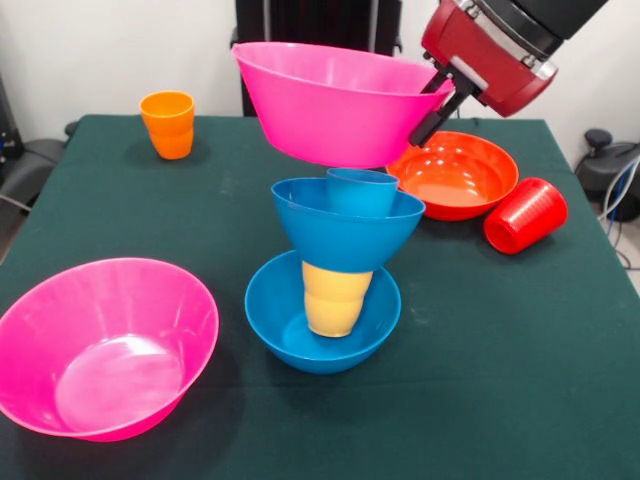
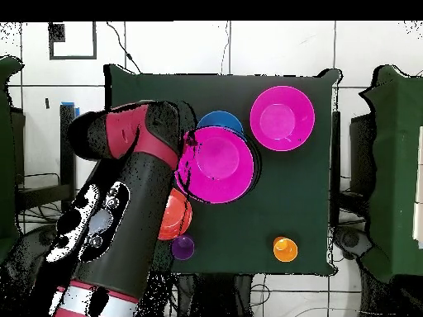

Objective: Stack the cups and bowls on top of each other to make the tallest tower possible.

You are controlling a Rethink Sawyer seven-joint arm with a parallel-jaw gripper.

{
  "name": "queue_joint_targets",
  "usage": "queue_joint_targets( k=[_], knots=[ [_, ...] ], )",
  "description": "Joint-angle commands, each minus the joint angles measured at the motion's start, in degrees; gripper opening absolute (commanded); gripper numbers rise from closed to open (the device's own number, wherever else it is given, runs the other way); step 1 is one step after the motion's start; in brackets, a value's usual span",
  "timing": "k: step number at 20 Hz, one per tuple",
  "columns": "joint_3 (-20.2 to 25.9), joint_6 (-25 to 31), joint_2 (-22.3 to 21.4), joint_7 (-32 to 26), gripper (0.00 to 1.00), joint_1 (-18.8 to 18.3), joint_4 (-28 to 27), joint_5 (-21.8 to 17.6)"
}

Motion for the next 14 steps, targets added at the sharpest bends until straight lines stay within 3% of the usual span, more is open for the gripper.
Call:
queue_joint_targets(
  k=[1,14],
  knots=[
    [0.7,-4.3,0.6,14.0,0.0,1.3,0.4,0.7],
    [1.9,-6.1,0.2,16.1,0.0,2.2,2.9,3.0]
  ],
)
